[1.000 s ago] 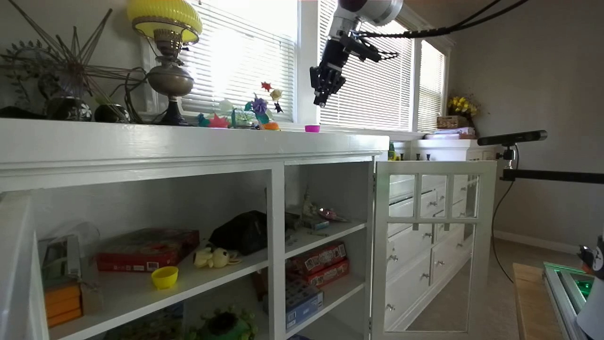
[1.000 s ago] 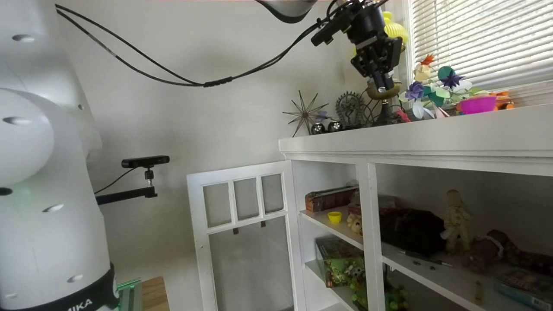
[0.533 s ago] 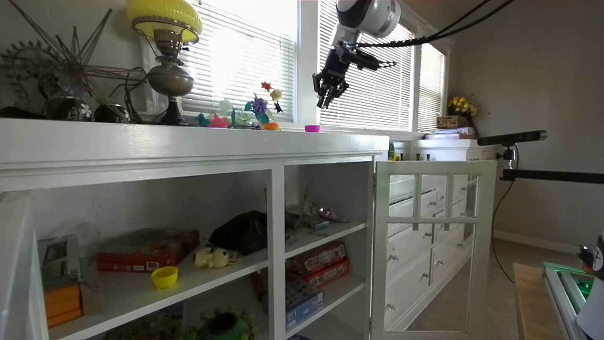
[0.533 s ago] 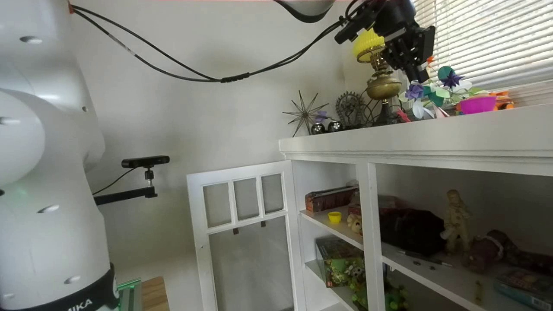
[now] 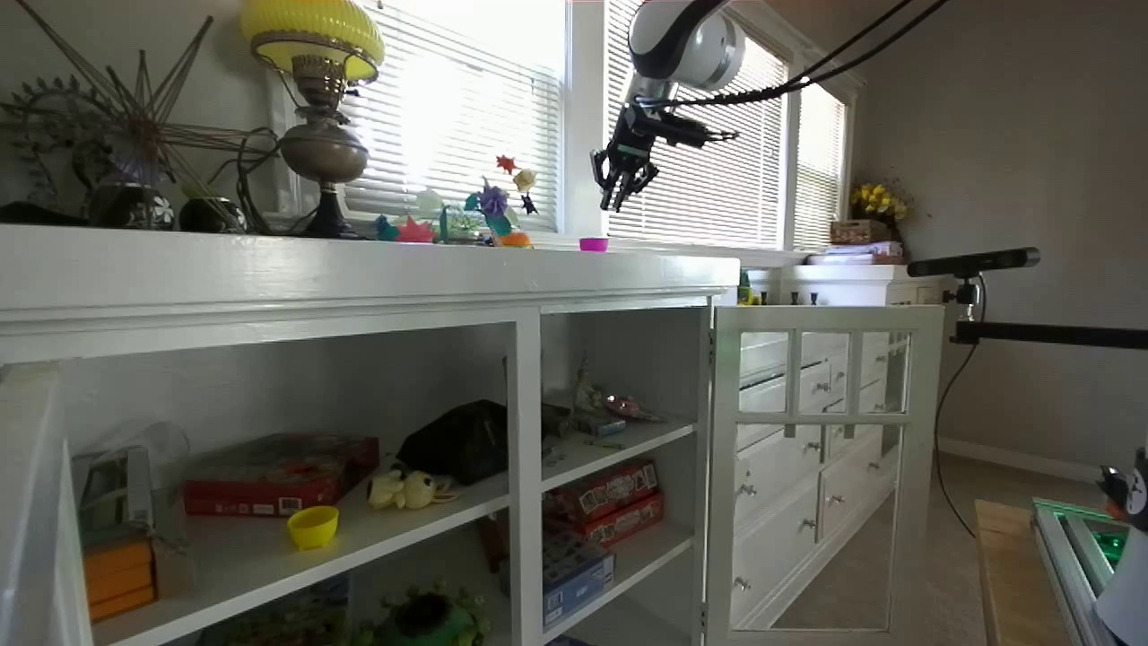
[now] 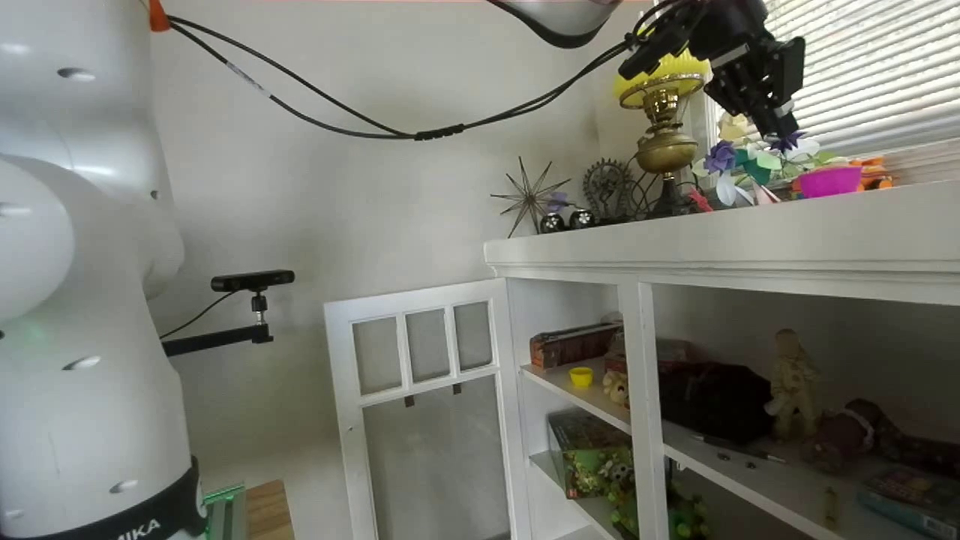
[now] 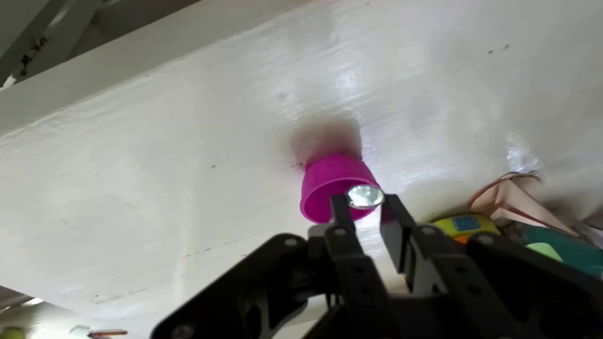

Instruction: Place one shiny object in the pink bowl.

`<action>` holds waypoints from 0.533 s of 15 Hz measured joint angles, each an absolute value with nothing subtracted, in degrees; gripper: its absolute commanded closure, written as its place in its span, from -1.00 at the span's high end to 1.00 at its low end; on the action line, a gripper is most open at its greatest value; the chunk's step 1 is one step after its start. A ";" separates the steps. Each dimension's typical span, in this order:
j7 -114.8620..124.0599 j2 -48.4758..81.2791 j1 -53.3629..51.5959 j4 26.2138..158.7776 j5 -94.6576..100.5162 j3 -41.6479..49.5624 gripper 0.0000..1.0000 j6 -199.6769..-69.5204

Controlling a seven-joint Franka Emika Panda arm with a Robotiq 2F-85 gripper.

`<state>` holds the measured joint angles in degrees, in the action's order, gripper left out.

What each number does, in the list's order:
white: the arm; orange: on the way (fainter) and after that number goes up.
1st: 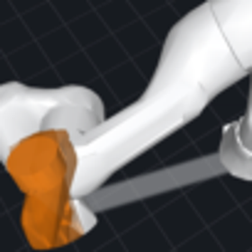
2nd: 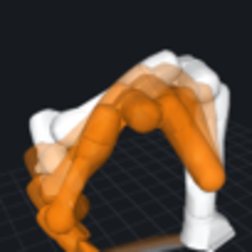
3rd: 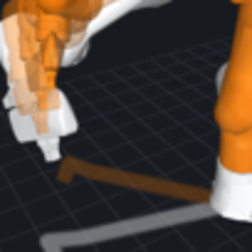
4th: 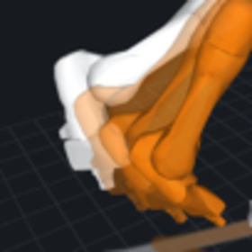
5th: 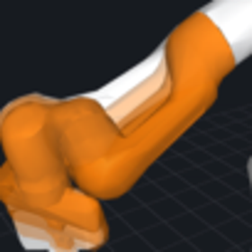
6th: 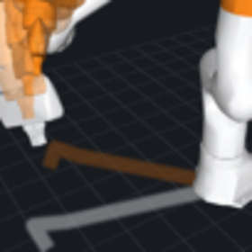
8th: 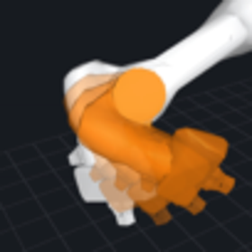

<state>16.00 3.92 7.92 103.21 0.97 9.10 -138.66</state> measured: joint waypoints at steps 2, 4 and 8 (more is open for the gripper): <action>17.64 5.27 7.92 102.01 2.15 9.38 -0.89 -139.65; 19.05 6.61 7.91 100.82 3.17 9.71 -0.89 -139.97; 21.27 8.99 7.88 98.83 4.98 10.44 -0.89 -141.00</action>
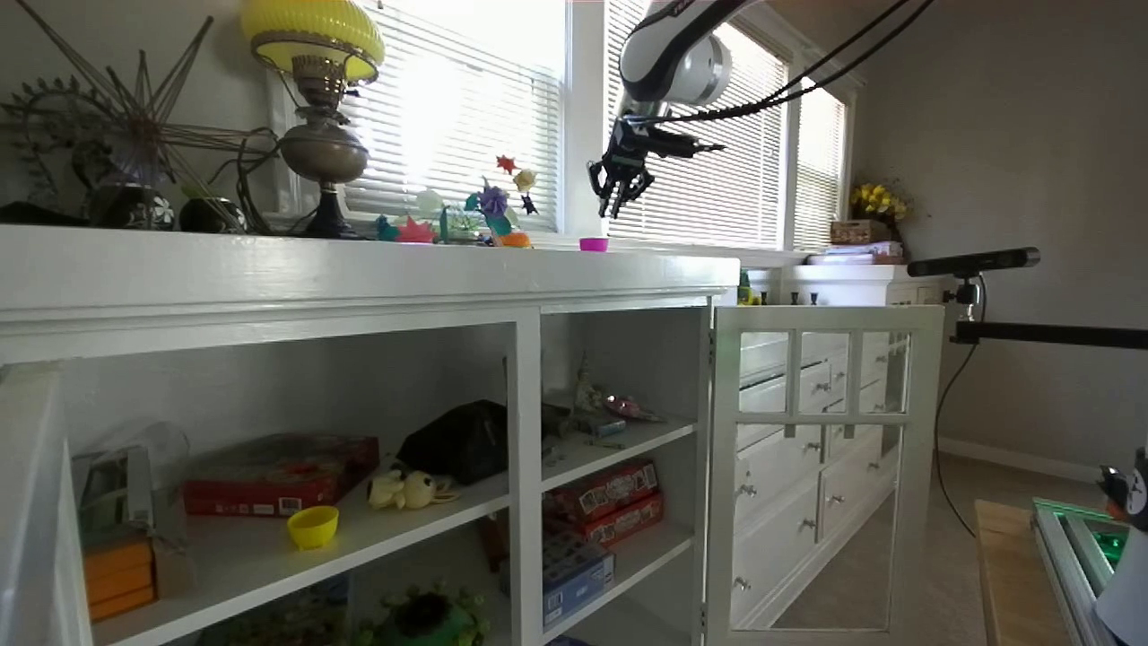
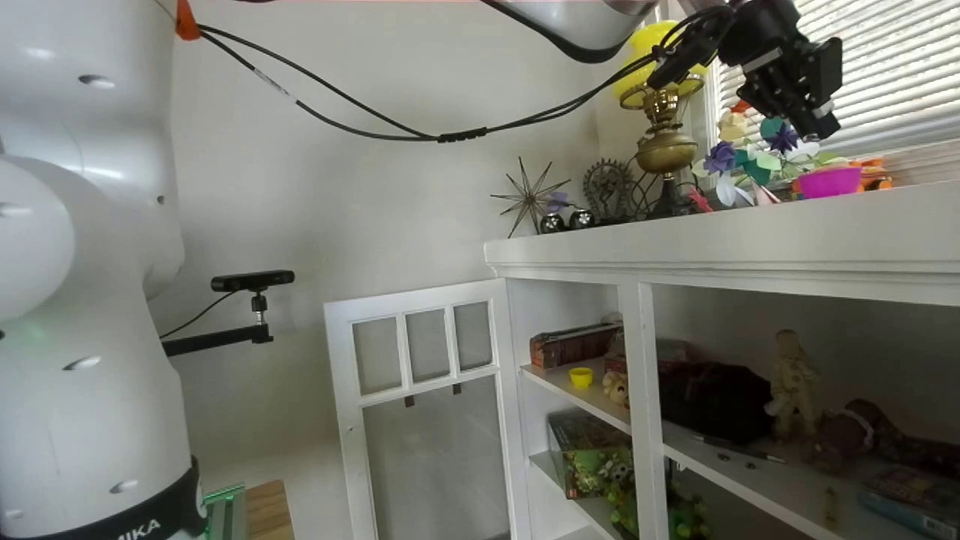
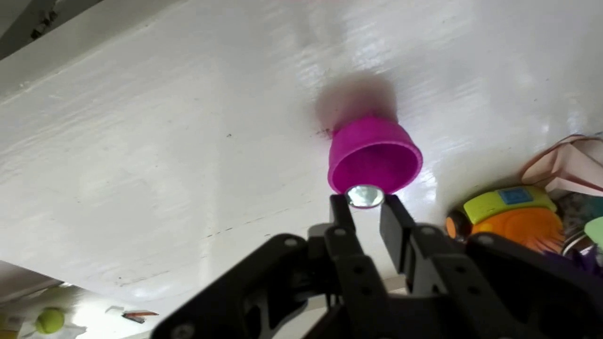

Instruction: Place one shiny object in the pink bowl.

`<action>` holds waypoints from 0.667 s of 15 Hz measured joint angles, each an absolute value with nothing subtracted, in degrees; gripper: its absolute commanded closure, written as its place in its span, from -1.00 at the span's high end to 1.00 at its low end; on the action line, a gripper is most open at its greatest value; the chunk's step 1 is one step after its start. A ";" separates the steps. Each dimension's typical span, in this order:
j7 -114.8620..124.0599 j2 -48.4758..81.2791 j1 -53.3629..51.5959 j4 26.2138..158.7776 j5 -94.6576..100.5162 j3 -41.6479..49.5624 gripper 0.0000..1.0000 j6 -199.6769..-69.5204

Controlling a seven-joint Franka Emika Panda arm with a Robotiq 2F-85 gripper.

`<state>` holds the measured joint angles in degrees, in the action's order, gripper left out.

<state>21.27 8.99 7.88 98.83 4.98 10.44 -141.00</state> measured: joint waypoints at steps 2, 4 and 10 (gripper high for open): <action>22.11 10.11 7.85 98.02 5.68 10.81 -0.89 -141.75; 22.64 11.22 7.78 97.10 6.04 11.21 -0.89 -142.11; 22.91 14.31 7.50 94.07 6.17 11.91 -0.89 -142.36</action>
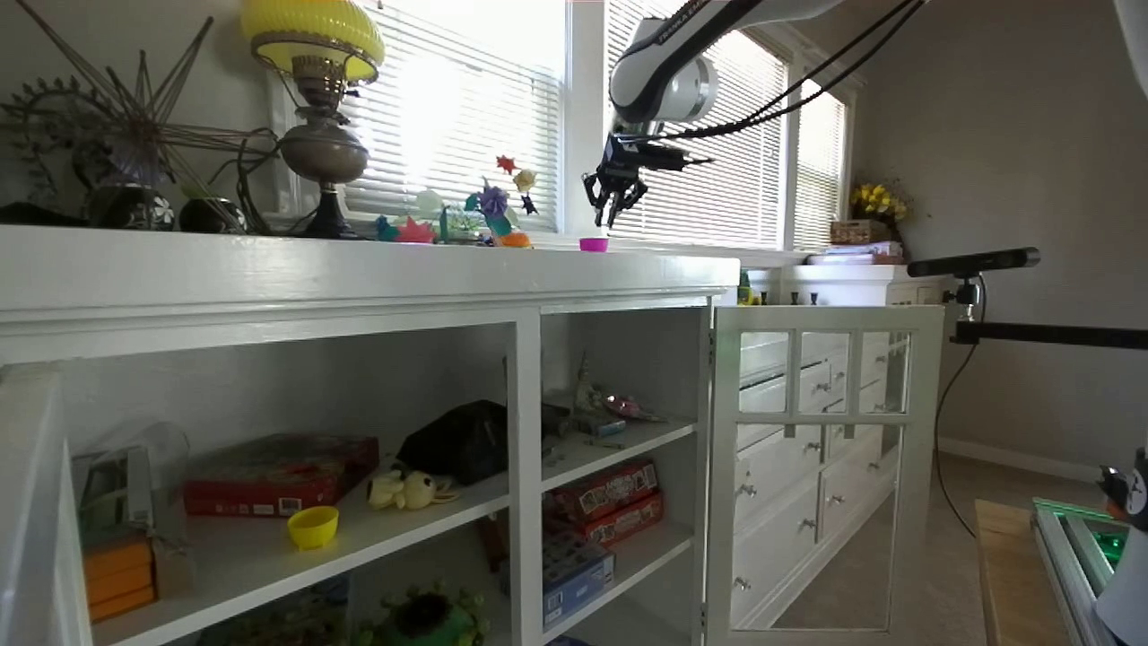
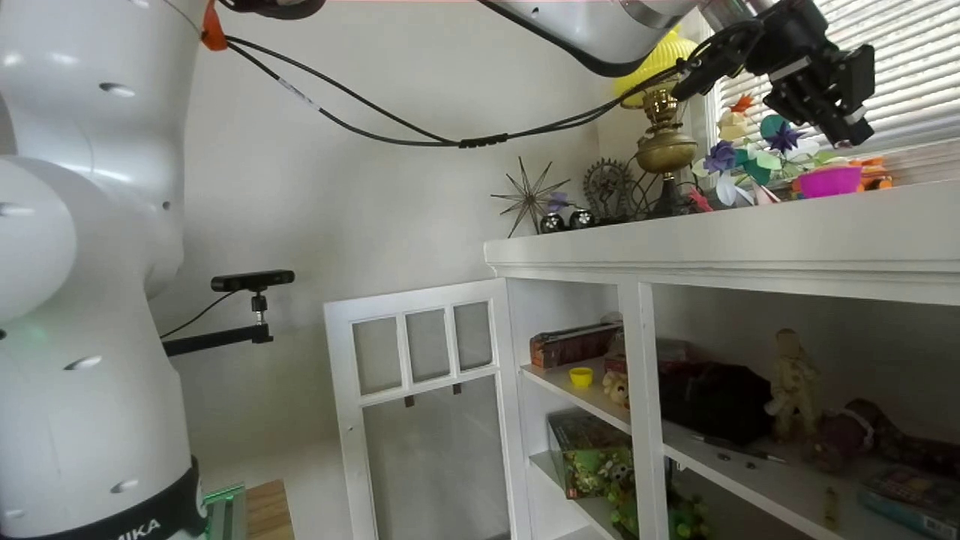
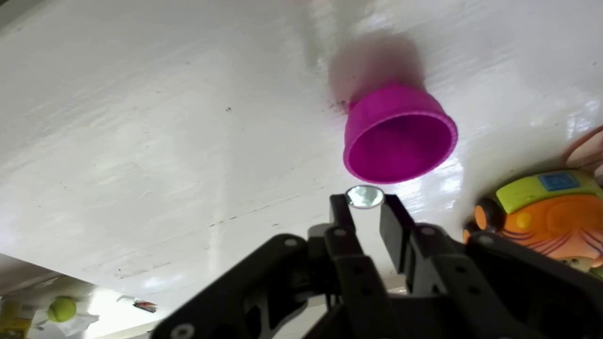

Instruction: Place one shiny object in the pink bowl.

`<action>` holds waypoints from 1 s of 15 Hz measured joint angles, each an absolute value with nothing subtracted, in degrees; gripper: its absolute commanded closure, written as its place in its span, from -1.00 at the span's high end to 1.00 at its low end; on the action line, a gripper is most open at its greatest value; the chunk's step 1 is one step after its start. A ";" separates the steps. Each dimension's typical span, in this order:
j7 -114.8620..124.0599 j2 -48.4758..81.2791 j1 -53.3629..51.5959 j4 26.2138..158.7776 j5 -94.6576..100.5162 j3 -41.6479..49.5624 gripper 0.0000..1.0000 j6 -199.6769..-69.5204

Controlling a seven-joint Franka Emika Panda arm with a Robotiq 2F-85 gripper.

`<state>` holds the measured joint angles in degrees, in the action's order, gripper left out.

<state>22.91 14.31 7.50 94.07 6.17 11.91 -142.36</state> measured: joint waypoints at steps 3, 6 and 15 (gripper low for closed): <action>22.91 15.32 7.34 92.81 6.17 11.97 -0.89 -142.36; 22.91 15.90 7.22 91.98 6.15 11.95 -0.89 -142.36; 22.84 16.20 6.86 91.31 5.85 11.42 -0.62 -142.26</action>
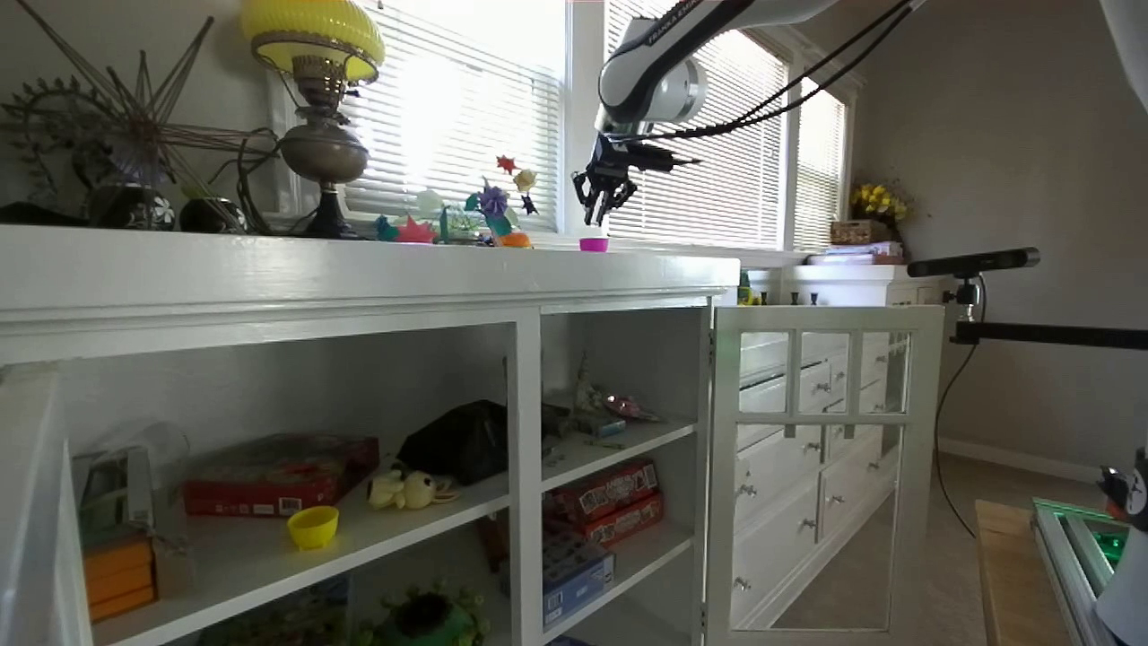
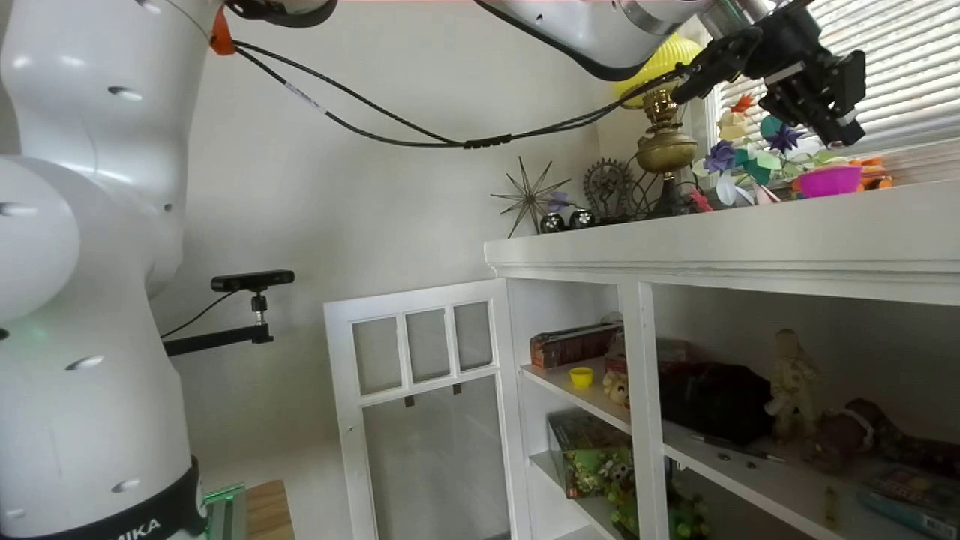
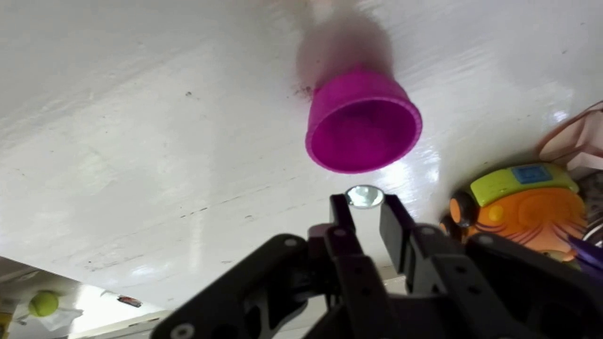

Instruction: Place one shiny object in the pink bowl.

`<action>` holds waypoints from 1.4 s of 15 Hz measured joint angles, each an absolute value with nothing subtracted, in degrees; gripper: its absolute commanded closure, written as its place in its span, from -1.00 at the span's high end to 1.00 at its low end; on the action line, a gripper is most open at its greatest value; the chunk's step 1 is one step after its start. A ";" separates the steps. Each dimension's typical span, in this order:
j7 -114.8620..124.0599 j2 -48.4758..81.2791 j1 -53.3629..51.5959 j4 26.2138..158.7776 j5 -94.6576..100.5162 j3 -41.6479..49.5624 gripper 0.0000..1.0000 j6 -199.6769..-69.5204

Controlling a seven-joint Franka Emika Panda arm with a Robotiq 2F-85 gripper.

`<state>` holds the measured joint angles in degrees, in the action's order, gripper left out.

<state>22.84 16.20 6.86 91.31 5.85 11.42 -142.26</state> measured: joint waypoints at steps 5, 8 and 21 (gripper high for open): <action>22.68 16.23 6.83 91.31 5.73 11.02 0.28 -141.88; 22.64 16.22 6.85 91.23 5.73 11.02 0.69 -141.80; 16.81 11.62 6.77 89.92 3.85 9.06 1.00 -125.81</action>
